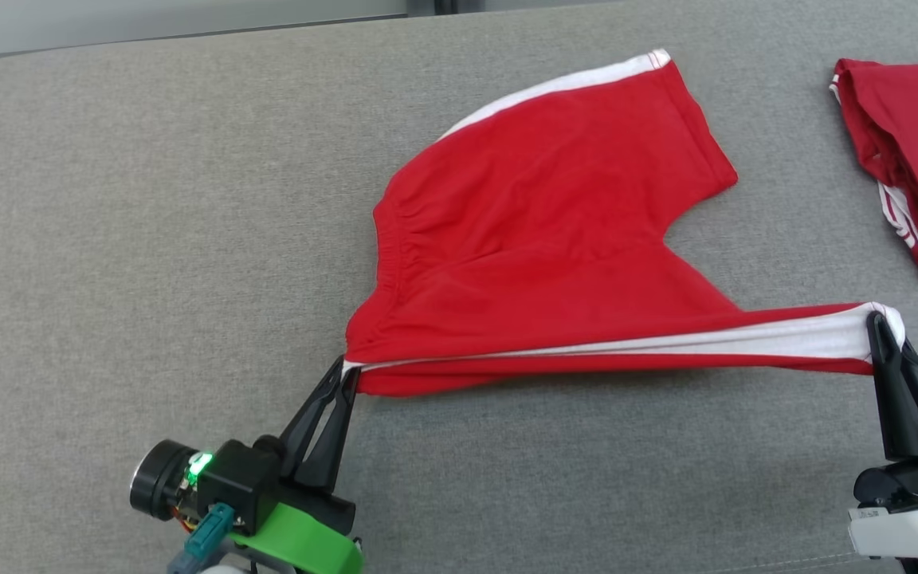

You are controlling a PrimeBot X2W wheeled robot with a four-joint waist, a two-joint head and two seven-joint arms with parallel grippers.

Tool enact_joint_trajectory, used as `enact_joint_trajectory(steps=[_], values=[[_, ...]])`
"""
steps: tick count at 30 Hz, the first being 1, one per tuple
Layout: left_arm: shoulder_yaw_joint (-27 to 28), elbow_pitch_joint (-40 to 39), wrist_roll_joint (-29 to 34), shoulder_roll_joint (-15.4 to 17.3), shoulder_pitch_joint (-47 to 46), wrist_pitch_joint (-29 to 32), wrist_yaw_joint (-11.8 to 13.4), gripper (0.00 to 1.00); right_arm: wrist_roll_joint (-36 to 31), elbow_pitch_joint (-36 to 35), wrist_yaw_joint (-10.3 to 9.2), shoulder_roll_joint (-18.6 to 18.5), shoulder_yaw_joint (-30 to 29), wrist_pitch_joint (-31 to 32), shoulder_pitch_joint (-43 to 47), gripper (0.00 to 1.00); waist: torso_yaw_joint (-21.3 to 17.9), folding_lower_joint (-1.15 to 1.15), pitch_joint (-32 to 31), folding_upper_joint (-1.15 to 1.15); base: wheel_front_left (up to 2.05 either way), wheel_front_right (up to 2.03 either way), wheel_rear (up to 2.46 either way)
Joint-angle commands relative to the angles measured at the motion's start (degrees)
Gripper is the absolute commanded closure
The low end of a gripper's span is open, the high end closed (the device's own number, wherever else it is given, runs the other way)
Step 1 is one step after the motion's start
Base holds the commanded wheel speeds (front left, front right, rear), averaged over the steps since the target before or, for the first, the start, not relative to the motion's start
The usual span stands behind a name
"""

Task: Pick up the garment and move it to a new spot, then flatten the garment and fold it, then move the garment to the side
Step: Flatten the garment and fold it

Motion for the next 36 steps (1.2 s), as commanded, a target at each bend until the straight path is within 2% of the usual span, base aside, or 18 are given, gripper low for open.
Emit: enact_joint_trajectory(steps=[1,4,8,12,18,26,36], values=[[0.54,-1.31,-0.46,0.99,1.27,0.88,1.18,1.00,-0.48,-0.58,-0.18,-0.38,-0.34,-0.14,0.81,1.00,0.72,0.00,-0.15,0.00,0.00,0.00,0.00],[0.15,-2.68,-0.59,0.79,0.33,2.57,1.37,1.00,-0.94,-0.21,-0.16,-0.91,-0.48,0.55,-0.91,1.00,1.07,0.00,0.39,0.00,0.00,0.00,0.00],[-0.73,-2.39,-0.71,-0.80,-4.42,5.20,-0.65,1.00,-1.62,2.35,-0.15,-1.94,0.33,2.85,-6.47,1.00,1.39,0.00,1.53,0.00,0.00,0.00,0.00],[-0.97,0.14,-0.63,-3.16,-10.65,8.05,-2.10,1.00,-1.29,7.09,-0.15,-3.59,0.66,5.97,-14.46,1.00,1.77,0.00,3.45,0.00,0.00,0.00,0.00],[-0.25,6.14,-3.06,-7.20,-19.78,13.80,-3.45,1.00,-0.32,14.98,-0.14,-7.75,4.84,10.38,-28.46,1.00,2.09,0.00,7.43,0.00,0.00,0.00,0.00],[0.43,12.98,-2.56,-10.83,-29.62,20.25,-1.39,1.00,3.19,27.15,-0.15,-11.82,11.52,14.45,-45.13,1.00,3.22,0.00,11.77,0.00,0.00,0.00,0.00],[-0.26,18.49,-0.27,-13.51,-37.13,21.45,-0.69,1.00,6.23,40.83,-0.14,-14.37,23.48,13.64,-61.15,1.00,5.25,0.00,15.05,0.00,0.00,0.00,0.00]])
